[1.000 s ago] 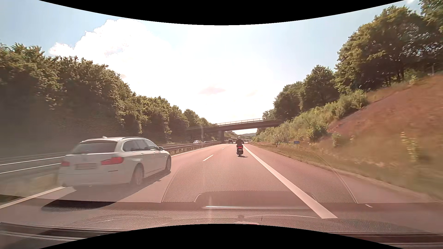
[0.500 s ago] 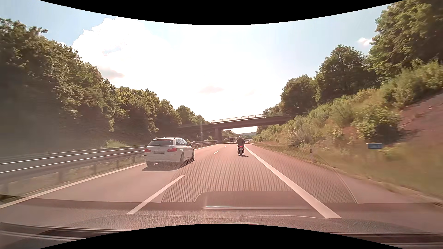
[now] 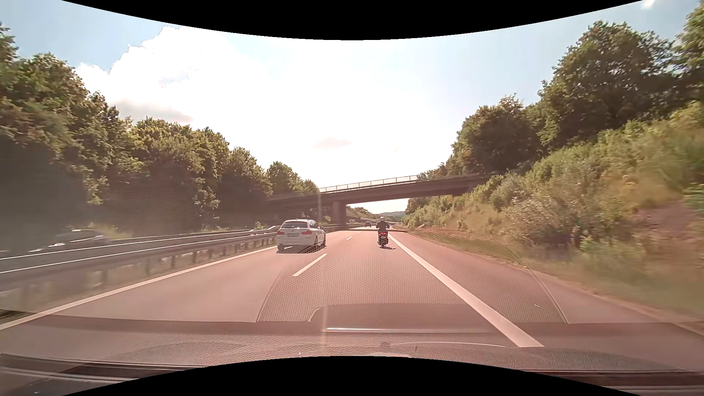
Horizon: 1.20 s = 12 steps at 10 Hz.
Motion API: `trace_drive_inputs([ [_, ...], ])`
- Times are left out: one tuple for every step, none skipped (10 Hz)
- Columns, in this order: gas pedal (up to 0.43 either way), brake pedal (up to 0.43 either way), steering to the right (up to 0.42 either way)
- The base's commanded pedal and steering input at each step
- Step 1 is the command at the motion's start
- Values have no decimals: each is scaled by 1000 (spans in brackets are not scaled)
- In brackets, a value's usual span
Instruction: Follow the waypoints while adhering to traffic rules and regulations
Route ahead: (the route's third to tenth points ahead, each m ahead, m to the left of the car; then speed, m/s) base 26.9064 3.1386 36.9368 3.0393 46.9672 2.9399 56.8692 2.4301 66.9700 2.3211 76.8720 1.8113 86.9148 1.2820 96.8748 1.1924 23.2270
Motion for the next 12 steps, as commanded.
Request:
trace_drive_inputs([
  [240,12,5],
  [240,12,5],
  [248,12,5],
  [248,12,5],
  [248,6,4],
  [248,12,4],
  [248,12,3],
  [248,12,3],
  [260,12,3],
  [260,12,2],
  [260,12,2],
  [260,12,2],
])
